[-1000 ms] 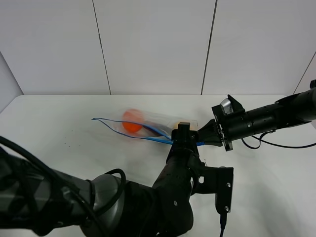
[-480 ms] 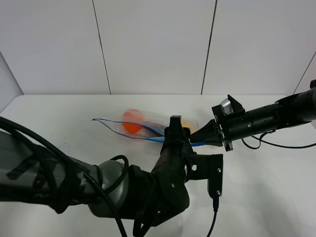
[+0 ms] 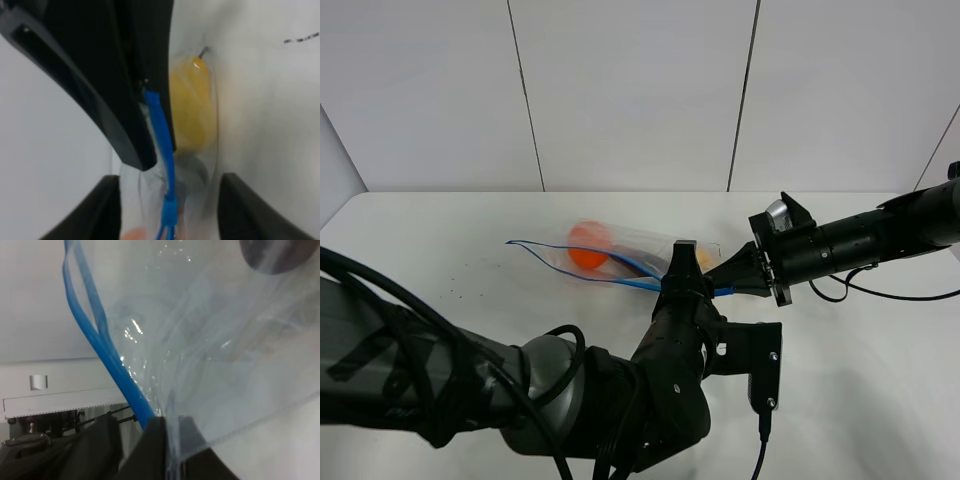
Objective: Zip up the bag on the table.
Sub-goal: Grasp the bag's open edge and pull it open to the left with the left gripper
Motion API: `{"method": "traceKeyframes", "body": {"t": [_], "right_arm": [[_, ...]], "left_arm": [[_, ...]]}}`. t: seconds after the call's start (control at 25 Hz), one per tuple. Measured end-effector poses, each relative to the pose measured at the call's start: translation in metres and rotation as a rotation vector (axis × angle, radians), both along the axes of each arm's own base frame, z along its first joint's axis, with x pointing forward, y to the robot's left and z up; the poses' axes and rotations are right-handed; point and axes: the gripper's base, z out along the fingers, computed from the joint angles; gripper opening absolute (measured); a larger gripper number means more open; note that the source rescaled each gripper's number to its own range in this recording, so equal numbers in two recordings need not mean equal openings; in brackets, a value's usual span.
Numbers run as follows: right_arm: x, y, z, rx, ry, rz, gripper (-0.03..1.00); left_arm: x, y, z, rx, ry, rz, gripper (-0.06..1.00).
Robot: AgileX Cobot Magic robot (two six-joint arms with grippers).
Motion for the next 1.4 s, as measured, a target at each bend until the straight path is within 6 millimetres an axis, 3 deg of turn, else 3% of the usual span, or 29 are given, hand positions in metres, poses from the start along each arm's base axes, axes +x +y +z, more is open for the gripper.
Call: {"method": "traceKeyframes", "body": {"t": [0.24, 0.52, 0.68, 1.16, 1.4], "right_arm": [[0.000, 0.000, 0.000, 0.000, 0.000, 0.000, 0.00], [0.000, 0.000, 0.000, 0.000, 0.000, 0.000, 0.00], [0.000, 0.000, 0.000, 0.000, 0.000, 0.000, 0.00], [0.000, 0.000, 0.000, 0.000, 0.000, 0.000, 0.00], [0.001, 0.000, 0.000, 0.002, -0.002, -0.017, 0.00]], "left_arm": [[0.000, 0.000, 0.000, 0.001, 0.000, -0.001, 0.24], [0.004, 0.002, 0.000, 0.002, 0.005, 0.005, 0.15], [0.005, 0.002, 0.000, 0.002, 0.005, 0.007, 0.01], [0.005, 0.002, 0.000, 0.005, 0.002, 0.007, 0.00], [0.015, 0.008, 0.000, 0.019, -0.010, 0.026, 0.00]]}}
